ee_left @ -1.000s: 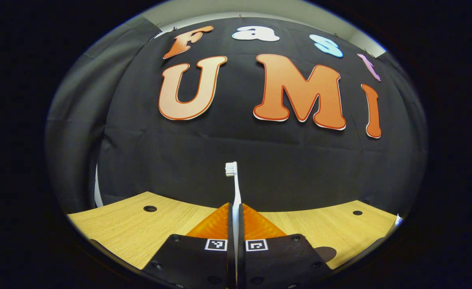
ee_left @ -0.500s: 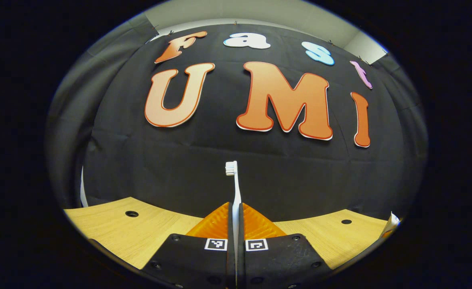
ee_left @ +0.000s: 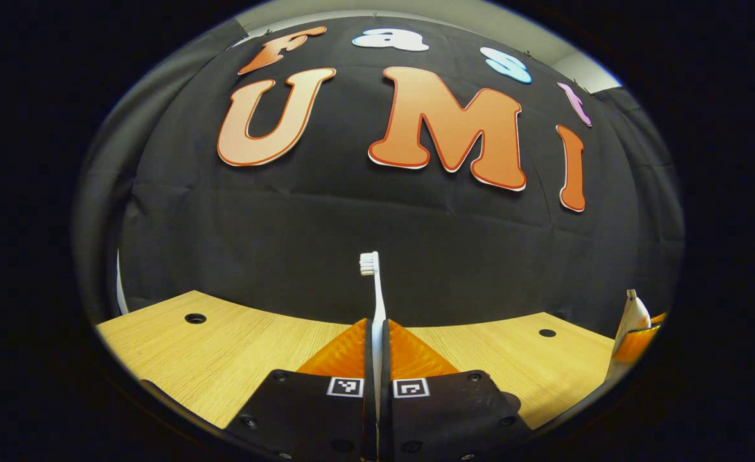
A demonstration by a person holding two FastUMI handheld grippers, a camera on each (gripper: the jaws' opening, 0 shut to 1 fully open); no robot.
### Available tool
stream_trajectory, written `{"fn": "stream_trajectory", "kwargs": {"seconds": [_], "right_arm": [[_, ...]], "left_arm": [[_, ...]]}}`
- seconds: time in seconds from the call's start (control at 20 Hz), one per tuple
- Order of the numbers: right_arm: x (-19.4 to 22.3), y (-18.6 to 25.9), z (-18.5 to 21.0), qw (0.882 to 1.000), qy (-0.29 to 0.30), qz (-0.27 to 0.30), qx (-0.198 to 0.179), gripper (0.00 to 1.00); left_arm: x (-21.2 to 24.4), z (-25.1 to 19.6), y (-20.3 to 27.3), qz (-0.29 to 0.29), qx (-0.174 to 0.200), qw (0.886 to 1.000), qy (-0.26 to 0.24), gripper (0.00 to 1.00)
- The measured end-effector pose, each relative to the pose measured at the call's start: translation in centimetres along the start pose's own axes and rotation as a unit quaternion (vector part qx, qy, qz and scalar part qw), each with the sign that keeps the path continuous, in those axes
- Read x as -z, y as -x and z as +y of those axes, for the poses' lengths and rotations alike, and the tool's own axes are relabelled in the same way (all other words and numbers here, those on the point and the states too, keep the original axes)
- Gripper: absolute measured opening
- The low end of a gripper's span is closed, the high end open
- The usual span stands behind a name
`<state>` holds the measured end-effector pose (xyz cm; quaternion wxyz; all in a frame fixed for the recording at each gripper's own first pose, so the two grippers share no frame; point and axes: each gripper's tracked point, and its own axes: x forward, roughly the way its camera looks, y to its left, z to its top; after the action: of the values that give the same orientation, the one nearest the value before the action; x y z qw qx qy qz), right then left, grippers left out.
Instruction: Put the toothbrush and toothpaste on the desktop into the cup, then pick up the cup and place it on the coaster on the desktop.
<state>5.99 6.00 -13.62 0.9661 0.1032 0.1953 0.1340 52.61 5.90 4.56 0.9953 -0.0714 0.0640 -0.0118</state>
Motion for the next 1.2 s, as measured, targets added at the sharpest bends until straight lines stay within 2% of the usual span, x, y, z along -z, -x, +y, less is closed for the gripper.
{"fn": "stream_trajectory", "kwargs": {"seconds": [0.25, 0.45, 0.75, 0.85, 0.9, 0.95, 1.05, 1.1, 1.15, 1.2], "right_arm": [[-0.3, -0.9, 0.3, 1.000, 0.003, -0.006, 0.000, 0.07], [-0.7, -1.4, 0.0, 1.000, 0.001, -0.011, 0.004, 0.06], [-0.7, -1.9, 0.1, 1.000, -0.003, -0.011, 0.004, 0.06], [-1.0, -2.2, 0.3, 1.000, -0.002, -0.013, 0.002, 0.06], [-1.1, -2.4, 0.4, 1.000, -0.004, -0.014, 0.001, 0.06], [-1.4, -2.6, 0.7, 1.000, -0.005, -0.016, -0.003, 0.06], [-1.9, -3.0, 1.3, 1.000, -0.005, -0.023, -0.009, 0.06], [-2.2, -3.2, 1.7, 1.000, -0.005, -0.028, -0.012, 0.06], [-2.6, -3.5, 2.1, 0.999, -0.004, -0.034, -0.015, 0.07], [-3.1, -3.8, 2.5, 0.999, -0.003, -0.041, -0.018, 0.06]], "left_arm": [[2.9, -0.4, -0.6, 0.038, 0.010, 0.999, 0.001, 0.02], [3.6, -0.4, -0.4, 0.048, 0.006, 0.999, -0.004, 0.04], [5.8, -1.4, 0.2, 0.096, 0.034, 0.995, 0.003, 0.11], [6.3, -1.4, 0.8, 0.112, 0.037, 0.993, 0.001, 0.19], [6.2, -1.2, 1.1, 0.117, 0.038, 0.992, 0.001, 0.28], [5.9, -1.0, 1.5, 0.120, 0.040, 0.992, 0.003, 0.32], [6.0, -0.2, 3.1, 0.122, 0.048, 0.991, 0.010, 0.47], [5.7, 0.0, 3.7, 0.123, 0.048, 0.991, 0.011, 0.63], [5.3, 0.5, 4.2, 0.124, 0.043, 0.991, 0.007, 0.72], [5.1, 0.9, 4.5, 0.124, 0.039, 0.991, 0.004, 0.89]]}}
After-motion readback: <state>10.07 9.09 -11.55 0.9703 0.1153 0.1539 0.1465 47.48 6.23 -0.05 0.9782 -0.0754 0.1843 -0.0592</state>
